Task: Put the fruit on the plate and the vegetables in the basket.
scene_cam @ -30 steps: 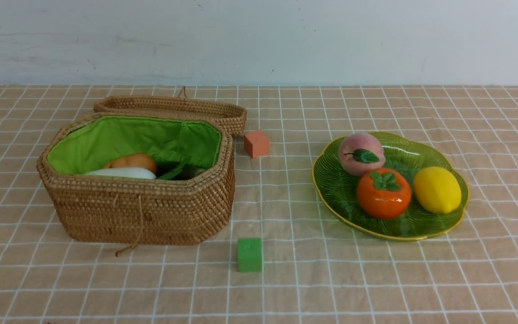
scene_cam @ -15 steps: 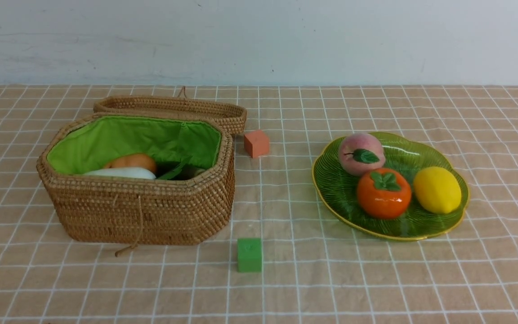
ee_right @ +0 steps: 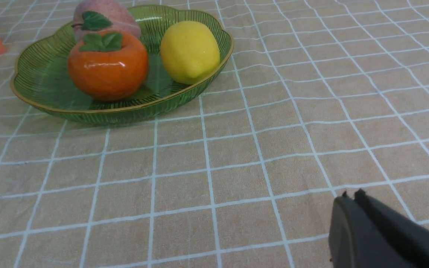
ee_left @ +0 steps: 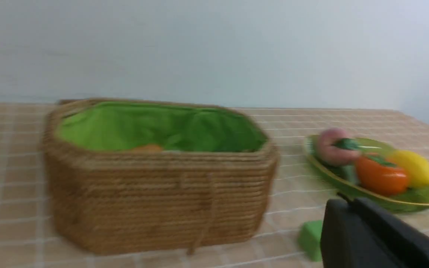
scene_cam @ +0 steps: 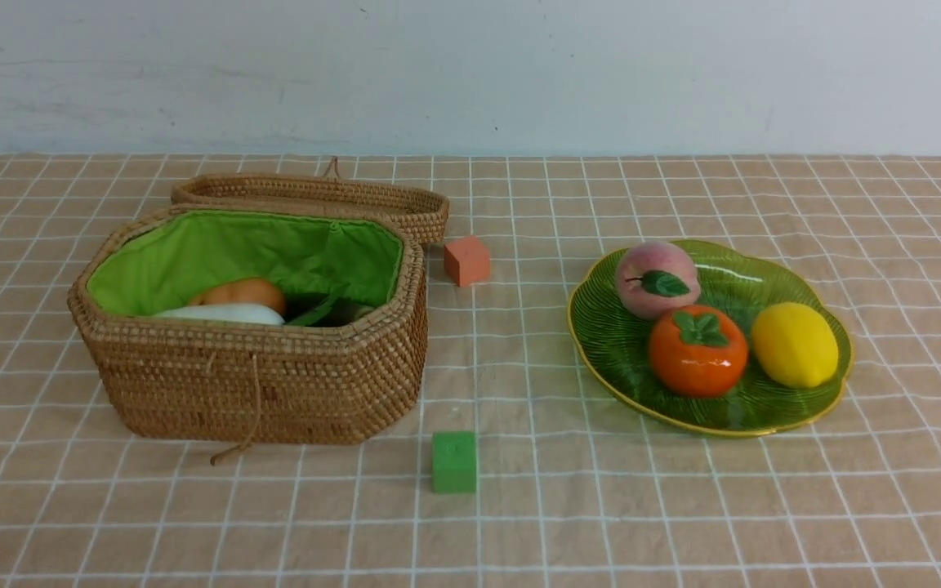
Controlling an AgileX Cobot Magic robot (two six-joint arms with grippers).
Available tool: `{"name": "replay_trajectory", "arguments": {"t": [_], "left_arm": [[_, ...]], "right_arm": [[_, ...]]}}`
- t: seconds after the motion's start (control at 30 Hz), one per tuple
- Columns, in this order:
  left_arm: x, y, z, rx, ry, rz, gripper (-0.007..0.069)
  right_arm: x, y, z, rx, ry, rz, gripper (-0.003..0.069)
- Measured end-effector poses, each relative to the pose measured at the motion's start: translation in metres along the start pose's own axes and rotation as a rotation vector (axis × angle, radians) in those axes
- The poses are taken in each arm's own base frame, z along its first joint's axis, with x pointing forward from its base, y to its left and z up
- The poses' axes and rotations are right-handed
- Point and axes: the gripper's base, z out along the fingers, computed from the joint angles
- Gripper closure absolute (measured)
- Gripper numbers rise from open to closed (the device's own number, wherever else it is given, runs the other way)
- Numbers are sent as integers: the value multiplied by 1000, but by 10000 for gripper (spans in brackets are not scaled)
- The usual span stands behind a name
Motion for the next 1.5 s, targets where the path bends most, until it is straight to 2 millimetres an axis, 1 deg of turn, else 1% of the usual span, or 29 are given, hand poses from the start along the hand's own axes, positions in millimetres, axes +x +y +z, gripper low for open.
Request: {"name": "replay_trajectory", "arguments": {"t": [0.03,0.1,0.13,0.17,0.2,0.23,1.5], "left_arm": [[18,6,3,-65,35,-10,638],[34,12,4,-116,98,-31,638],[44,14,3,-148,177,-54,638],[44,14,3,-148,176,-57,638],[53,16,2,-166,254,-74,638],[55,16,1,-168,274,-79,638],[56,15,1,-150,284,-85,636]], "right_arm": [[0,0,0,0,0,0,661],[0,0,0,0,0,0,659],[0,0,0,0,0,1,659],[0,0,0,0,0,1,659],[0,0,0,0,0,1,657],[0,0,0,0,0,1,656],[0,0,0,0,0,1,624]]}}
